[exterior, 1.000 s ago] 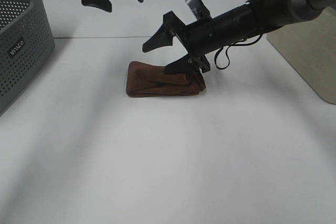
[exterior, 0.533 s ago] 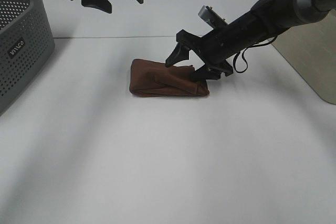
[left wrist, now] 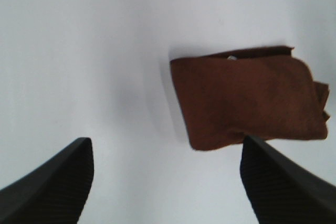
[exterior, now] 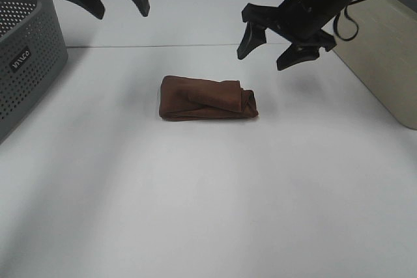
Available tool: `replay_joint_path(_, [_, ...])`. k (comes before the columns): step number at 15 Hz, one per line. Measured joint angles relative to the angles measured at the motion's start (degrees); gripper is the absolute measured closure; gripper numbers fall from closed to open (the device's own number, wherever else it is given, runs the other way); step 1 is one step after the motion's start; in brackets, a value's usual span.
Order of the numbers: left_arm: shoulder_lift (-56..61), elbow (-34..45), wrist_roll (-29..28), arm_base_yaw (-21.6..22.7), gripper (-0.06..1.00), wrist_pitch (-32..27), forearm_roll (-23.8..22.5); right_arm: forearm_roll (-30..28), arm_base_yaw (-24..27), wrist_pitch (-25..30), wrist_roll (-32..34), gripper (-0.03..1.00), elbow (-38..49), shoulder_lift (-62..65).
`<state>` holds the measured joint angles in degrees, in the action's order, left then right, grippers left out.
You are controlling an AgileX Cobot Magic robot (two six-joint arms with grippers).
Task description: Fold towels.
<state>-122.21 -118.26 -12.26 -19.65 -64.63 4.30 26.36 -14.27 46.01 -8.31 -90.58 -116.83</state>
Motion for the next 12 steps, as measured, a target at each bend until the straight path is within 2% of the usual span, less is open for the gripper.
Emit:
replay_joint_path(2, [1.7,0.0,0.9,-0.1,0.21,-4.5,-3.8,-5.2,0.0,5.7,4.0,0.2,0.0,3.7])
replay_joint_path(5, [6.8,3.6,3.8,-0.2,0.21,-4.8,-8.3,-8.3,0.0,14.8,5.4,0.2,0.0,9.6])
replay_joint_path(9, [20.7,19.5,4.3,-0.2,0.21,-4.8,-11.7,-10.3,0.0,20.9,6.2,0.2,3.4,19.2])
replay_joint_path(12, [34.7,34.4,4.3,-0.2,0.21,-4.9,-11.9,-12.8,0.0,22.6,6.4,0.2,13.3,30.4])
